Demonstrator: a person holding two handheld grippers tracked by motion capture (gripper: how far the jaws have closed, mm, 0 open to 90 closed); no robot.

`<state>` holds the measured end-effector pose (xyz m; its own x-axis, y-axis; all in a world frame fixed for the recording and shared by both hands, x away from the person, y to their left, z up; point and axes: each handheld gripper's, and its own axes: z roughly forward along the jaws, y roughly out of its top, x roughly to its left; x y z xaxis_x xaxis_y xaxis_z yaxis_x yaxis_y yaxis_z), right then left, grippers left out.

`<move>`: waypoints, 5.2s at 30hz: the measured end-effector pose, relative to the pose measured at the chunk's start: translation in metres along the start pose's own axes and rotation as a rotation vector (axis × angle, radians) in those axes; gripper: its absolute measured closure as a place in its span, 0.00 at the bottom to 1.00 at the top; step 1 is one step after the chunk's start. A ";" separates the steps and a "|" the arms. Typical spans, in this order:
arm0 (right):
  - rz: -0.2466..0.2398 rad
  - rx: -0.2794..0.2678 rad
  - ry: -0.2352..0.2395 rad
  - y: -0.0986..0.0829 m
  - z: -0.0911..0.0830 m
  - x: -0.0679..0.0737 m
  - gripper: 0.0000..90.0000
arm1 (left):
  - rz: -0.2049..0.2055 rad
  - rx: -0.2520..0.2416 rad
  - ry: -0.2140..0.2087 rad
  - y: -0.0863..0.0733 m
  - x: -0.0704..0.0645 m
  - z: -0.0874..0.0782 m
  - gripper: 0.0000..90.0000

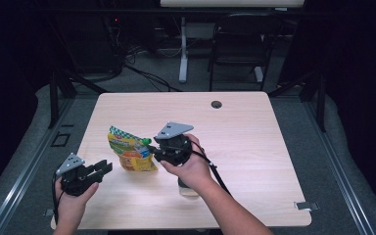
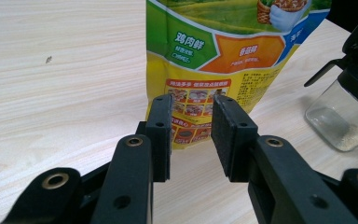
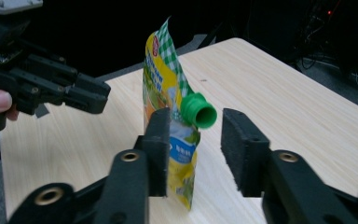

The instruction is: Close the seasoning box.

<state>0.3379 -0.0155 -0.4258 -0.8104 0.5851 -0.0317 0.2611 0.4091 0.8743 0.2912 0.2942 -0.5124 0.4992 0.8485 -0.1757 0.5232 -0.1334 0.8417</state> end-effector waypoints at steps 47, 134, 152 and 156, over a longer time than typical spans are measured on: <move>0.007 0.048 0.131 -0.026 -0.027 0.009 0.84 | 0.002 0.011 0.009 -0.002 0.000 0.002 0.76; -0.014 0.291 0.212 0.042 0.037 0.013 0.77 | 0.006 0.015 -0.008 -0.004 0.000 0.005 0.76; -0.026 0.346 0.232 0.043 0.045 0.015 0.99 | 0.004 0.006 -0.006 -0.004 0.001 0.006 0.76; -0.039 0.347 0.235 0.044 0.045 0.015 1.00 | 0.003 0.006 -0.006 -0.004 0.001 0.006 0.76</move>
<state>0.3603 0.0427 -0.4097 -0.9103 0.4051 0.0855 0.3569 0.6630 0.6581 0.2932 0.2926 -0.5189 0.5051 0.8449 -0.1760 0.5257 -0.1395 0.8392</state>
